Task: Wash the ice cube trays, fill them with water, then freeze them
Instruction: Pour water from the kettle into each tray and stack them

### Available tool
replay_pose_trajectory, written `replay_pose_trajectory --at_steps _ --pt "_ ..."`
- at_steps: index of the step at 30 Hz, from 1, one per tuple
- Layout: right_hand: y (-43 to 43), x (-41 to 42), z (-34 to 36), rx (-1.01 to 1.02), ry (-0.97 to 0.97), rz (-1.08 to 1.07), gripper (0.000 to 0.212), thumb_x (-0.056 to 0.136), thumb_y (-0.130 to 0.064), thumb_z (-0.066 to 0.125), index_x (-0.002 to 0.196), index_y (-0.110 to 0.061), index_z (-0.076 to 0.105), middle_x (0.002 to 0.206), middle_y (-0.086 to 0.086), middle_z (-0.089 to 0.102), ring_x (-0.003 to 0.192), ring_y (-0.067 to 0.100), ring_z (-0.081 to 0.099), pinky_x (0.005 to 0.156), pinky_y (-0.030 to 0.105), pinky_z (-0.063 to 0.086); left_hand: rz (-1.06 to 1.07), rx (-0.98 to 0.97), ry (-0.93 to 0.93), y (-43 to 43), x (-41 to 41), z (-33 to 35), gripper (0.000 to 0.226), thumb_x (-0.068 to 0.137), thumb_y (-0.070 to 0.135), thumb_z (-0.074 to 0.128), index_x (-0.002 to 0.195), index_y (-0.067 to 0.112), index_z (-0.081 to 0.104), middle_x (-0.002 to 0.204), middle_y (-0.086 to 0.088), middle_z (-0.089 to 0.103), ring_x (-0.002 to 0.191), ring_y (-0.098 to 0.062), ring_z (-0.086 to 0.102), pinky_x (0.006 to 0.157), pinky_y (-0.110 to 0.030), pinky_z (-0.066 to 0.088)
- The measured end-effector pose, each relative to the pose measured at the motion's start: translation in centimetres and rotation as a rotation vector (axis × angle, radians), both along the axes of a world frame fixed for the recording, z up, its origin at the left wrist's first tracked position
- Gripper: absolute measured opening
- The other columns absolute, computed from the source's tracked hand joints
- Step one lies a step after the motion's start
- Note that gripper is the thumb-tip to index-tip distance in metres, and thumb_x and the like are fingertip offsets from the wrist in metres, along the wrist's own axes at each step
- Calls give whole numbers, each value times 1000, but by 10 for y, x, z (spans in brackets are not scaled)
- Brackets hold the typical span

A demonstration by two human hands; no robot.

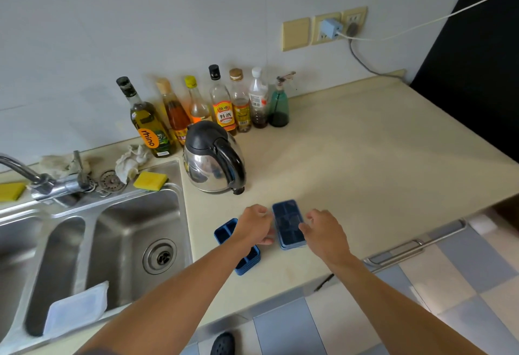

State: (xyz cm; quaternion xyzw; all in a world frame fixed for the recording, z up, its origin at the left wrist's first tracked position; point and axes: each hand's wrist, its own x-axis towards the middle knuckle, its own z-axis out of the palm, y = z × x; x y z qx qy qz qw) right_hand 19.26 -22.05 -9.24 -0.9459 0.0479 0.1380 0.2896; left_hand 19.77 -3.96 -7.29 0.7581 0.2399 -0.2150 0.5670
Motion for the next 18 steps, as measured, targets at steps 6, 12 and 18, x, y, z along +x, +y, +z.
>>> replay_pose_trajectory --at_steps 6,12,18 --pt "50 -13 31 260 -99 125 17 99 -27 61 102 -12 67 92 2 70 84 19 66 81 39 54 -22 476 -252 63 -16 4 25 94 9 46 85 26 62 88 2 68 76 -15 65 59 -29 53" --pt "87 -29 20 178 80 245 26 102 -30 58 115 -9 63 108 5 70 98 21 66 81 34 53 -57 574 -170 113 -37 -5 15 98 18 54 102 21 68 99 -1 70 86 -18 65 69 -28 50" --pt "100 -35 6 68 168 176 21 100 -27 59 107 -8 62 100 7 67 89 23 62 78 36 51 -89 367 -88 120 -44 -13 25 98 18 60 122 13 66 108 -5 69 101 -27 67 88 -41 59"
